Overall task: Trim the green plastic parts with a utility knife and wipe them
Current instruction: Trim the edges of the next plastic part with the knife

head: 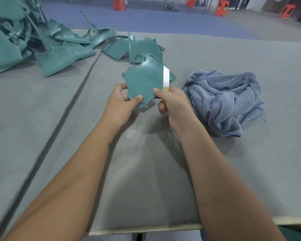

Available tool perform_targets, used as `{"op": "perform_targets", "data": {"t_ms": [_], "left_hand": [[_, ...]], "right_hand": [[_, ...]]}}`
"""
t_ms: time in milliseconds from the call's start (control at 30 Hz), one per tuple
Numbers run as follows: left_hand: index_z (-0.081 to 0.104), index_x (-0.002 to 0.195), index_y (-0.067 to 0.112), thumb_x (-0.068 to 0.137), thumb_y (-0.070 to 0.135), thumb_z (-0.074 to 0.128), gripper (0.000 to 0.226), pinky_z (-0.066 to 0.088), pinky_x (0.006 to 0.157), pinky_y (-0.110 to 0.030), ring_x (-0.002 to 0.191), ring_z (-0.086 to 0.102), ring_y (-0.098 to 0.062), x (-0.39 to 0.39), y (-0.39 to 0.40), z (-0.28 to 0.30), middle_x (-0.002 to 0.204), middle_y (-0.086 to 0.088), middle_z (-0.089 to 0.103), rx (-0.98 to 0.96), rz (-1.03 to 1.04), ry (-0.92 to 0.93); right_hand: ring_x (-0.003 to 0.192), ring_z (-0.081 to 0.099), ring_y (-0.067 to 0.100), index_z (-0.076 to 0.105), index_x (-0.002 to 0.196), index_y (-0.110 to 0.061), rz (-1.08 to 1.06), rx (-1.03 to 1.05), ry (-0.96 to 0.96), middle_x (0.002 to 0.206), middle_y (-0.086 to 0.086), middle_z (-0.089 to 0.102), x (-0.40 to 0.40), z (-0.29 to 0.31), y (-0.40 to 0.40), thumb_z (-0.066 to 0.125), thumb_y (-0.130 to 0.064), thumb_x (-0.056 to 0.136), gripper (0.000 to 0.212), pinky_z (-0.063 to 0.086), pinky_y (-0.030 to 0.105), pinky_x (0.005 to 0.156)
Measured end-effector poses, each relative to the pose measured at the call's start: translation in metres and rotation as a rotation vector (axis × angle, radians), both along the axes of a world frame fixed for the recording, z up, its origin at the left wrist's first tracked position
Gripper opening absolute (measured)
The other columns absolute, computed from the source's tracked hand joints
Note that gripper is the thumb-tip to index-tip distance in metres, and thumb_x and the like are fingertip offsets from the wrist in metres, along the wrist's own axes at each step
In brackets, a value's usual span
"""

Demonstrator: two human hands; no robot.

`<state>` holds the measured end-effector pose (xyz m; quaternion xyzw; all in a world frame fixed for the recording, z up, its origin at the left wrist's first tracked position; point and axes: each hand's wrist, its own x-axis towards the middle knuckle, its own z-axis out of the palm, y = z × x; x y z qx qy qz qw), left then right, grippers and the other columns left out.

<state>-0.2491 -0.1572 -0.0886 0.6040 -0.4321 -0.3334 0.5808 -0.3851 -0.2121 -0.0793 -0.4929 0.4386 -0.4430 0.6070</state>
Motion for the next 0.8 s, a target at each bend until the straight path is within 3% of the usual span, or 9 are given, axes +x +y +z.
{"op": "perform_targets", "data": {"t_ms": [100,233,300,367,433,500,600,733,800], "left_hand": [[0.039,0.115,0.021,0.093,0.003,0.060,0.035,0.055,0.056,-0.023,0.069,0.072,-0.013,0.006,0.001,0.004,0.091,0.000,0.070,-0.084,0.074,0.105],[0.038,0.113,0.020,0.095,0.001,0.055,0.032,0.054,0.056,-0.020,0.068,0.072,-0.010,0.014,0.000,0.004,0.096,0.003,0.067,-0.147,0.167,0.193],[0.039,0.114,0.020,0.095,0.002,0.055,0.031,0.053,0.056,-0.019,0.068,0.072,-0.010,0.015,-0.001,0.004,0.098,0.005,0.066,-0.135,0.208,0.232],[0.041,0.115,0.019,0.094,0.002,0.055,0.031,0.054,0.056,-0.019,0.067,0.072,-0.010,0.015,-0.002,0.003,0.103,0.004,0.064,-0.121,0.227,0.271],[0.041,0.116,0.019,0.095,0.002,0.055,0.030,0.054,0.057,-0.020,0.067,0.072,-0.012,0.017,-0.003,0.002,0.106,0.001,0.064,-0.120,0.225,0.306],[0.042,0.115,0.021,0.095,0.003,0.055,0.030,0.054,0.059,-0.021,0.069,0.073,-0.013,0.019,-0.003,0.002,0.106,0.000,0.065,-0.129,0.219,0.345],[0.044,0.112,0.025,0.095,0.004,0.056,0.030,0.055,0.064,-0.022,0.076,0.073,-0.016,0.020,-0.002,0.003,0.103,-0.003,0.066,-0.159,0.183,0.400],[0.042,0.117,0.020,0.096,0.000,0.053,0.031,0.055,0.062,-0.021,0.073,0.073,-0.016,0.018,-0.004,0.003,0.103,-0.007,0.066,-0.166,0.127,0.514],[0.042,0.116,0.019,0.096,0.000,0.052,0.030,0.054,0.059,-0.020,0.071,0.072,-0.015,0.019,-0.006,0.003,0.103,-0.008,0.067,-0.147,0.121,0.543]], "right_hand": [[0.057,0.035,0.015,0.058,0.087,-0.010,-0.120,-0.090,0.154,0.071,0.005,0.045,0.001,0.002,-0.001,0.055,-0.003,0.082,0.009,0.030,0.028,0.051],[0.063,0.046,0.020,0.052,0.065,-0.024,-0.264,-0.337,0.457,0.061,-0.007,0.049,-0.010,-0.003,-0.003,0.047,0.000,0.076,0.027,0.038,0.031,0.066],[0.079,0.053,0.028,0.052,0.063,-0.025,-0.241,-0.365,0.605,0.068,-0.006,0.056,-0.014,-0.004,-0.004,0.045,0.000,0.071,0.027,0.038,0.036,0.080],[0.101,0.052,0.030,0.060,0.082,-0.026,-0.216,-0.388,0.771,0.094,0.000,0.065,-0.012,-0.005,-0.005,0.044,-0.001,0.076,0.030,0.029,0.035,0.088],[0.109,0.050,0.027,0.059,0.106,-0.020,-0.194,-0.424,0.866,0.111,0.002,0.064,-0.009,-0.007,-0.006,0.040,-0.004,0.087,0.031,0.023,0.034,0.091],[0.098,0.052,0.025,0.057,0.095,-0.019,-0.176,-0.475,0.880,0.097,0.000,0.062,-0.007,-0.009,-0.006,0.037,-0.012,0.096,0.021,0.023,0.035,0.088],[0.075,0.047,0.026,0.042,0.066,-0.021,-0.186,-0.566,0.886,0.066,-0.005,0.049,-0.006,-0.007,-0.002,0.039,-0.026,0.101,0.036,0.033,0.041,0.090],[0.073,0.055,0.026,0.060,0.091,-0.010,-0.173,-0.591,0.587,0.072,0.004,0.060,-0.002,-0.006,0.005,0.042,-0.026,0.100,0.026,0.045,0.042,0.071],[0.064,0.051,0.017,0.060,0.100,-0.014,-0.168,-0.574,0.574,0.068,-0.005,0.054,0.002,-0.008,0.006,0.043,-0.019,0.097,0.018,0.043,0.038,0.063]]}}
